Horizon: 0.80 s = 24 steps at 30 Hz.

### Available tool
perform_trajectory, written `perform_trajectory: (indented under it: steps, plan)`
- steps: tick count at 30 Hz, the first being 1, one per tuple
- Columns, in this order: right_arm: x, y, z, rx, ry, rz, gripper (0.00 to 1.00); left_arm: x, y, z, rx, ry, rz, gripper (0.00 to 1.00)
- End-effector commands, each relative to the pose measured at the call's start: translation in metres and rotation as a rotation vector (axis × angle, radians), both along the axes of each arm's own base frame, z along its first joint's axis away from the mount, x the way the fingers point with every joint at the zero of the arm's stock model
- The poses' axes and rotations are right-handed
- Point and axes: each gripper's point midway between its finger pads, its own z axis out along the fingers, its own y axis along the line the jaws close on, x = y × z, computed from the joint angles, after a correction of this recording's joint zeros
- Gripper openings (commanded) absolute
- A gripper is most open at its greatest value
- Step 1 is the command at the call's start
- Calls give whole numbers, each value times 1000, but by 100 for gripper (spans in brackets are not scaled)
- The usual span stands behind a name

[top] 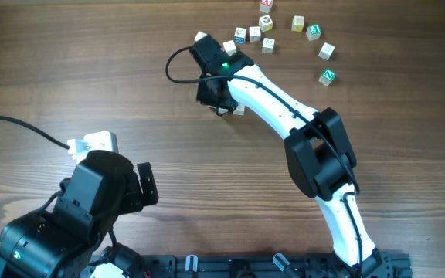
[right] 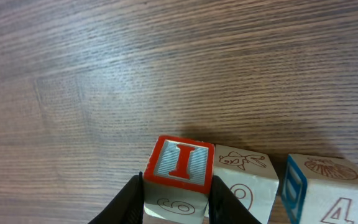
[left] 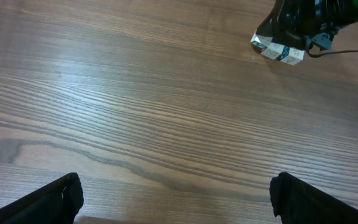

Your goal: Form a horizontal line

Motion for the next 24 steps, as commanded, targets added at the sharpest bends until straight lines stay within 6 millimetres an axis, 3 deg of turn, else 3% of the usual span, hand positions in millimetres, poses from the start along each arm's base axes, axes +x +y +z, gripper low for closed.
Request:
perform_trajectory:
  steps: [1, 5, 12, 18, 24]
  plan:
    - [2, 1, 23, 15, -37, 53, 11, 0, 0, -1, -14, 2, 17, 100]
    - [3, 2, 33, 28, -55, 63, 11, 0, 0, -1, -14, 2, 17, 100]
    - [10, 13, 68, 73, -139, 135, 11, 0, 0, -1, -14, 2, 17, 100]
    - [3, 32, 66, 132, -123, 173, 11, 0, 0, -1, -14, 2, 17, 100]
    - [0, 32, 52, 81, -117, 173, 11, 0, 0, -1, -14, 1, 17, 100]
